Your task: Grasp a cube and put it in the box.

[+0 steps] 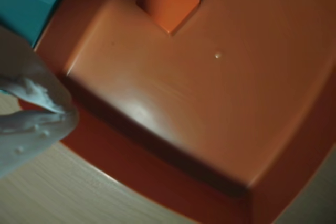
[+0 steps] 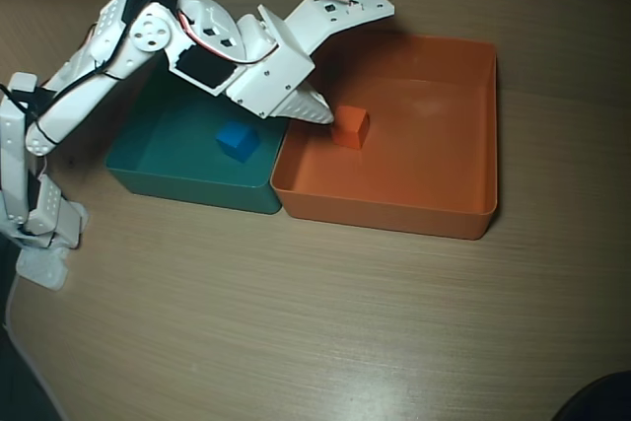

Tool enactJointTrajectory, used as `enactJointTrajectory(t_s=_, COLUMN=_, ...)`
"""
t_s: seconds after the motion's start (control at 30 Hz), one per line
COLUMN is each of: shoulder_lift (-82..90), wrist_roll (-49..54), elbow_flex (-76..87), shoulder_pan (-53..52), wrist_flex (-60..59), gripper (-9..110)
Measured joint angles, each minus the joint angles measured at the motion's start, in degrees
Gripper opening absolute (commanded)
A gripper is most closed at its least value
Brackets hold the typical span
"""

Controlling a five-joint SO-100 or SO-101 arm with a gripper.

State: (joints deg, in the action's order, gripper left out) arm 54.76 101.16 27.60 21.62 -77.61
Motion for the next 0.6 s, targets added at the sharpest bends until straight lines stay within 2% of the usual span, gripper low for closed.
enactJointTrajectory(t_s=0.23, shoulder_lift=2.55, wrist_roll=0.0, elbow_flex=4.31, shoulder_pan=-0.97, wrist_flex=0.0, gripper=-6)
enactJointTrajectory(t_s=0.6, shoulder_lift=28.65, wrist_roll=0.53, elbow_flex=34.89, shoulder_pan=-0.88, wrist_flex=0.09, gripper=-6)
